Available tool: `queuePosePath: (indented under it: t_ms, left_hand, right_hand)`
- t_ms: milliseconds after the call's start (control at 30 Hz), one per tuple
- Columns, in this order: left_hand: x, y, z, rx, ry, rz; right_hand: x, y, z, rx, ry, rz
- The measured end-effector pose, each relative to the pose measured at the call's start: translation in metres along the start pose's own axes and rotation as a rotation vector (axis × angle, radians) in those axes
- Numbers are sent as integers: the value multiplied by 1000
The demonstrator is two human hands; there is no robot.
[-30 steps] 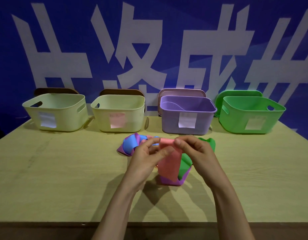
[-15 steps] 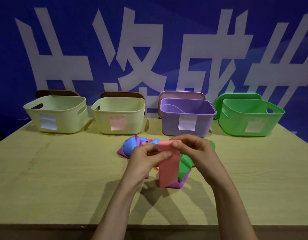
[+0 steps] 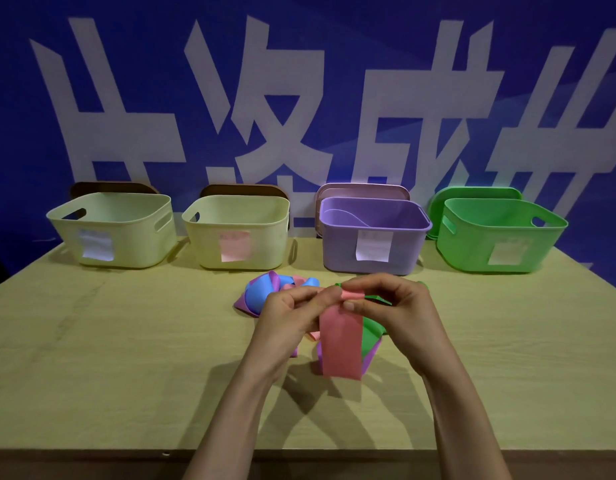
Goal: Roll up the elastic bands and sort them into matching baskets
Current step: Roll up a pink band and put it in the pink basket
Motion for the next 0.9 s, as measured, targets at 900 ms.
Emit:
queuePosePath:
  t_ms: [900]
  left_hand:
    - [0,-7,2,-68,-48,-85]
  right_hand:
    - [-2,7,-3,137,51,63]
Point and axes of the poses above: each hand's wrist, its own x-axis towards the middle knuckle, its own z-axis out of the palm, y = z × x, the point moved 1 cm from there along x, towards the middle knuckle, and after that the axes turned 14 degrees about x, right-handed, at the moved point
